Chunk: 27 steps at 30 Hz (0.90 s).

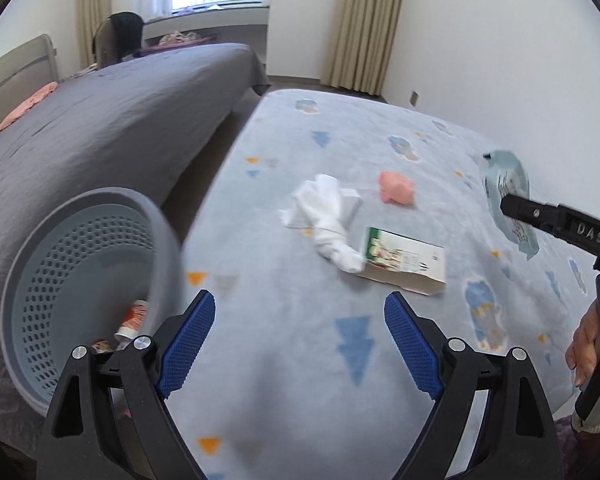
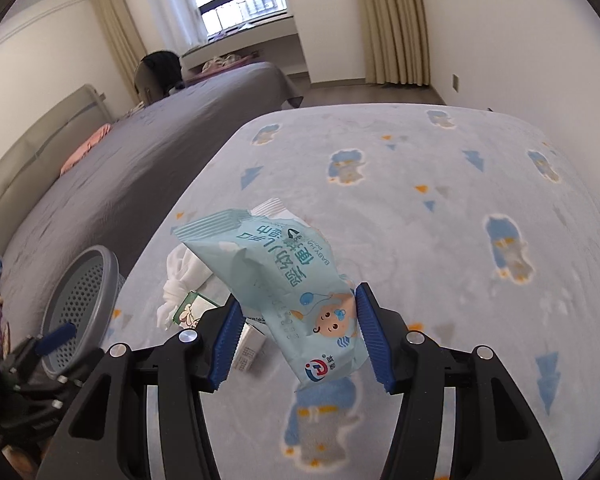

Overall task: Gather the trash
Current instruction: 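Move the left gripper toward the green-and-white milk carton while the right gripper holds the packet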

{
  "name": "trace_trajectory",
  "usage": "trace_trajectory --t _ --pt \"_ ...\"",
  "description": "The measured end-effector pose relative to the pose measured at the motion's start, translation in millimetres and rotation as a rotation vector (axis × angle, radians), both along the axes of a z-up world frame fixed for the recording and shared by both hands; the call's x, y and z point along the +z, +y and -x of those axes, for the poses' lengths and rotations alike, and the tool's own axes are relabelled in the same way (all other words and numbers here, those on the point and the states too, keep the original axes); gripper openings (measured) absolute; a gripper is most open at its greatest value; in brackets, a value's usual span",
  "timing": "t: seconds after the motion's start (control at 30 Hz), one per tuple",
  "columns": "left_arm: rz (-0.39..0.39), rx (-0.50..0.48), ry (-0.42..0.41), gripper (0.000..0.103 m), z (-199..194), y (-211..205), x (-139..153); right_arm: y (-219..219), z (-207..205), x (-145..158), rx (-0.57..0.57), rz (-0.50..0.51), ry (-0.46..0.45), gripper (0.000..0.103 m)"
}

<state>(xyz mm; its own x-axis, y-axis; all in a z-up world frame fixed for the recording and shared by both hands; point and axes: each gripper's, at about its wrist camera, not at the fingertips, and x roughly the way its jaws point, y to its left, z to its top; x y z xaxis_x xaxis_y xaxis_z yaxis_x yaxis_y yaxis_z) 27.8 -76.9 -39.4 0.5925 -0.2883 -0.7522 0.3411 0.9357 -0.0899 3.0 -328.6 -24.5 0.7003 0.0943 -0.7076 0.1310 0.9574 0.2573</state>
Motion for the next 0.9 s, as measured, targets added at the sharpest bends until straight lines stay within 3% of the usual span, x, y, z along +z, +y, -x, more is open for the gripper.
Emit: trace_trajectory --t 0.6,0.9 --pt "-0.032 -0.057 0.12 0.085 -15 -94 -46 -29 12 21 -0.003 -0.082 -0.058 0.054" --pt "-0.081 -0.019 0.111 0.086 -30 -120 -54 -32 11 26 0.016 -0.096 -0.071 0.054"
